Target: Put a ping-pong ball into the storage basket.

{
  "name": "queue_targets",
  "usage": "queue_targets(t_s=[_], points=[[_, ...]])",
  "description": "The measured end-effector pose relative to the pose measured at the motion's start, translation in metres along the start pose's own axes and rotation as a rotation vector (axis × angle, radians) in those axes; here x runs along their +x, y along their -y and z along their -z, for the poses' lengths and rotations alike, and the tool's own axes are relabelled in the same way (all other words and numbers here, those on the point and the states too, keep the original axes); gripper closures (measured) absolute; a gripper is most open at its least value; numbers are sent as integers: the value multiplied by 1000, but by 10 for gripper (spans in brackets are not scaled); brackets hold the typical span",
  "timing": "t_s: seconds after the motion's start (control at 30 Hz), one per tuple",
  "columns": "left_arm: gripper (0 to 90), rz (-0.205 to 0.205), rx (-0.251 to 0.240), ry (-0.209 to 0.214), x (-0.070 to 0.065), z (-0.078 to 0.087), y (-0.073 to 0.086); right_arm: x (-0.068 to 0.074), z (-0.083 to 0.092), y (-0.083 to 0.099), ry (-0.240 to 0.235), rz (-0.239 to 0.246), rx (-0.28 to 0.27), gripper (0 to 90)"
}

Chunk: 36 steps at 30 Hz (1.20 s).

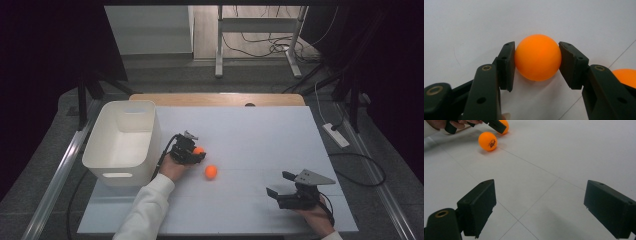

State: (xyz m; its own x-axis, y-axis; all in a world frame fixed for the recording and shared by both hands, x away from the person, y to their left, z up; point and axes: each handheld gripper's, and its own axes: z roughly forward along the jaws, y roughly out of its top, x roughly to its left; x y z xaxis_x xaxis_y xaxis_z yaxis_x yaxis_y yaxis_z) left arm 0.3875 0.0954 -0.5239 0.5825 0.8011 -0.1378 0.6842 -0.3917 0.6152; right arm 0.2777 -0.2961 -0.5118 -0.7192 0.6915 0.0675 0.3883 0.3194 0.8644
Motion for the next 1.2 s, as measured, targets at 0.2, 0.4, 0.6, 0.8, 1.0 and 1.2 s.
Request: queue_targets(t_s=[0.2, 0.4, 0.6, 0.8, 1.0, 1.2], points=[[504, -3, -23, -2, -1, 5, -1, 0, 0, 0, 1, 1, 1, 107], [504, -11, -45, 2, -4, 11, -1, 0, 0, 0, 1, 1, 2, 107], [504, -15, -73, 16, -6, 18, -1, 0, 0, 0, 2, -1, 1, 107], [504, -26, -90, 23, -10, 25, 1, 0, 0, 0, 2, -1, 1, 107], [504, -36, -110, 24, -12, 31, 3, 0, 0, 0, 3, -1, 2, 107], [504, -43, -141, 32, -14, 40, 5, 1, 0, 0, 4, 2, 6, 107]])
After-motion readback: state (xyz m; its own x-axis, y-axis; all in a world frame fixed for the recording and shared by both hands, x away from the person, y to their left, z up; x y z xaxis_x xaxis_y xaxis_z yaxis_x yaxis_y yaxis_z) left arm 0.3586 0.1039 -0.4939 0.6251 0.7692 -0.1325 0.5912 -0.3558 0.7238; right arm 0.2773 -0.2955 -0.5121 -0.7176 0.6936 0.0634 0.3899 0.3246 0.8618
